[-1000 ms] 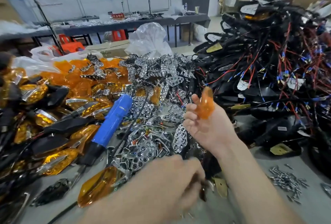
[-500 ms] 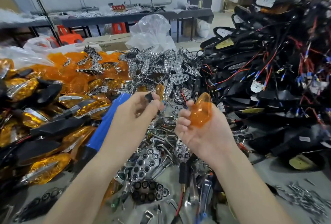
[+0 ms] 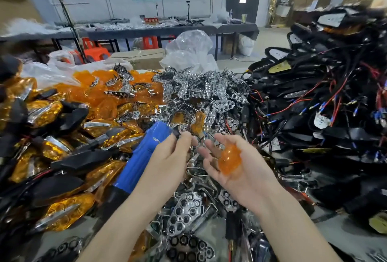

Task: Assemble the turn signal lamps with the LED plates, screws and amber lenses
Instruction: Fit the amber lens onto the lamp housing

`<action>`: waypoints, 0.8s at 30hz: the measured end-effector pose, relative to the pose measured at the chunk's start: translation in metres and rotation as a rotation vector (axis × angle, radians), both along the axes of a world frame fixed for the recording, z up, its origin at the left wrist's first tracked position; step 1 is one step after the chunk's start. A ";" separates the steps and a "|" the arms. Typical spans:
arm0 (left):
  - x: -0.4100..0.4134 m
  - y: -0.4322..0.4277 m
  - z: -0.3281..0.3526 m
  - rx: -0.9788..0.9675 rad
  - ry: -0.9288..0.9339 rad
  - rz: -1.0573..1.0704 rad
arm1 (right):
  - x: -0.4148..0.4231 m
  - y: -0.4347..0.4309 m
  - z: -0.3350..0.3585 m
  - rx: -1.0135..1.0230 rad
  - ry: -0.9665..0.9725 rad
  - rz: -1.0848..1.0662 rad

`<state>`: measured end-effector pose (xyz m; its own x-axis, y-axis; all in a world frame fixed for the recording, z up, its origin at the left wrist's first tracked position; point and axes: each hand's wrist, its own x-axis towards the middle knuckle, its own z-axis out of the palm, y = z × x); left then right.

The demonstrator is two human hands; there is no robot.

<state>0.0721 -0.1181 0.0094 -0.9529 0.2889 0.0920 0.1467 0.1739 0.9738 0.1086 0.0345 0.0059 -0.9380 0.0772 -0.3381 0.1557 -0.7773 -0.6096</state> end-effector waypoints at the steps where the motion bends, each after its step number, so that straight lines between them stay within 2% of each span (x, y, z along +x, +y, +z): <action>1: 0.000 -0.001 0.000 0.015 0.019 -0.028 | 0.000 -0.001 0.000 0.026 0.015 0.009; 4: -0.002 0.001 0.003 0.032 0.060 -0.060 | -0.002 -0.004 0.001 0.158 0.065 0.038; 9: -0.001 0.002 0.004 0.159 -0.003 -0.191 | -0.006 -0.007 -0.003 0.353 0.154 0.000; 16: -0.001 0.006 0.000 0.275 -0.035 -0.244 | -0.005 -0.005 -0.001 0.351 0.274 0.017; 20: 0.001 0.008 -0.002 0.129 0.091 -0.184 | -0.004 -0.003 -0.002 0.339 0.284 -0.057; 22: 0.001 0.007 -0.004 -0.016 0.221 -0.105 | -0.004 -0.001 -0.004 0.403 0.270 -0.110; 24: 0.000 0.004 -0.003 -0.094 0.267 -0.098 | -0.004 0.000 -0.004 0.450 0.274 -0.136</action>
